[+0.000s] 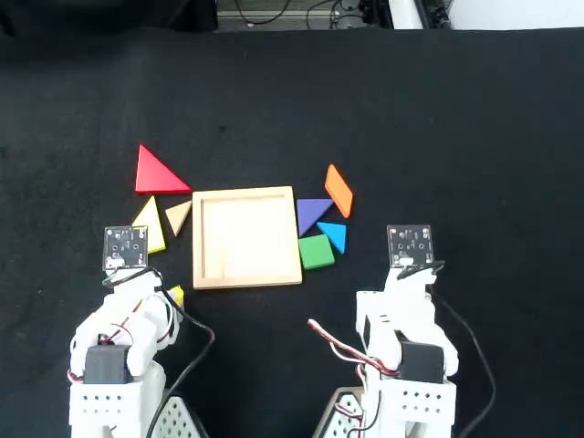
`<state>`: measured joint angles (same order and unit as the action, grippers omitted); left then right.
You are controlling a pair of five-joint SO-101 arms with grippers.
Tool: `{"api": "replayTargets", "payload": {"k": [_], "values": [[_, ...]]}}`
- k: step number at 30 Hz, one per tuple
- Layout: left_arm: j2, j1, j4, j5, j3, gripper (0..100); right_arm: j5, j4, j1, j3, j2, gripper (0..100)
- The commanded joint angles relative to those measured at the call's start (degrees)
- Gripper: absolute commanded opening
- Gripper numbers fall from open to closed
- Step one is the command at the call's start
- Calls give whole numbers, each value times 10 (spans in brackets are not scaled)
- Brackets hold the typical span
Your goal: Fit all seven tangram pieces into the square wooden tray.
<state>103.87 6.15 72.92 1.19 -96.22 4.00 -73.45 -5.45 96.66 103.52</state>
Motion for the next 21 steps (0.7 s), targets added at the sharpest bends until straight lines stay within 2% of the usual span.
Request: {"api": "replayTargets", "payload": {"k": [1,21], "values": [[3,-1,1,4,-11,167,-5,-2,-7,0,23,12],[3,-6,1,4,-11,167,-5,-2,-6,0,23,12]]}}
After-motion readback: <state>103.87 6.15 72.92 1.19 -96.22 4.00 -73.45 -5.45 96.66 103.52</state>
